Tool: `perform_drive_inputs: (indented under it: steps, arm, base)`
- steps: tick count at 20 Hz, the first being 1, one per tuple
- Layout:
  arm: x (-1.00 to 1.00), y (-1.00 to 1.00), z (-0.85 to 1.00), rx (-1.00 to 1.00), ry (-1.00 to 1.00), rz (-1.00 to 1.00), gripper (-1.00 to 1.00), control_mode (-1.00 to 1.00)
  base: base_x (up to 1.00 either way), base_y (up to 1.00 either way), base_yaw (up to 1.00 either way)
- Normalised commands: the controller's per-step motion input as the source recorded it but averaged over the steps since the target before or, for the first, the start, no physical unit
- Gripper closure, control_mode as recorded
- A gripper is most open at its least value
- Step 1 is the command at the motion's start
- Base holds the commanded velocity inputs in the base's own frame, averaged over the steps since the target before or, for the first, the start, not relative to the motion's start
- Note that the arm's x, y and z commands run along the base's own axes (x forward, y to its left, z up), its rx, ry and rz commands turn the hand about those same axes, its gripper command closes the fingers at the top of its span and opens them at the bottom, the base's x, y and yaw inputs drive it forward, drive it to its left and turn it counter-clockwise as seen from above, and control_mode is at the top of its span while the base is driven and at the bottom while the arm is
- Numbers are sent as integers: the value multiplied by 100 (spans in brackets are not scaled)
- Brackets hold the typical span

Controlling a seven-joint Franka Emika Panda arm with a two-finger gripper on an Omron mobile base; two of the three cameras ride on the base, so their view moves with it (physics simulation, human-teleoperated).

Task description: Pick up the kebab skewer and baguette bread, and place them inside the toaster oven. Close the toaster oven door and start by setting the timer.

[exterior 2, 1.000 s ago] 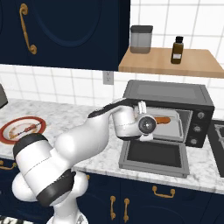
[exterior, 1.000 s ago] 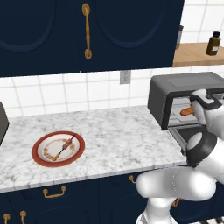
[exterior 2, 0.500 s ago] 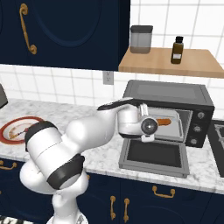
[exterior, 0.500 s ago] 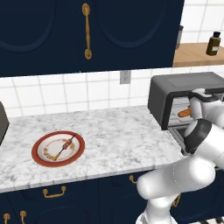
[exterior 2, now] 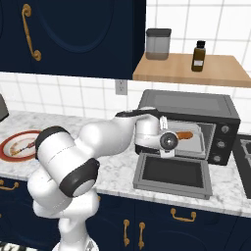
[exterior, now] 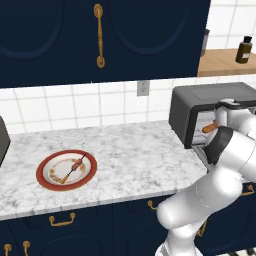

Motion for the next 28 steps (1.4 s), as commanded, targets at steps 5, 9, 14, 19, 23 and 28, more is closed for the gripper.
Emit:
perform_drive_inputs:
  steps: [5,9,14,19,23,28]
  arm:
    - [2,-13,-9,0,0,0,100,-100]
    - [0,-2,-13,0,0,0,100,-100]
    - [0,0,-11,0,8,0,-100,-100]
    - [0,-13,-11,0,9,0,-100,-100]
    - [0,-20,-13,0,10,0,-100,-100]
    - [-24,-16,27,0,11,0,-100,-100]
  base:
    - [0,0,0]
    - [0,0,0]
    - [0,0,0]
    - [0,0,0]
    - [0,0,0]
    - [0,0,0]
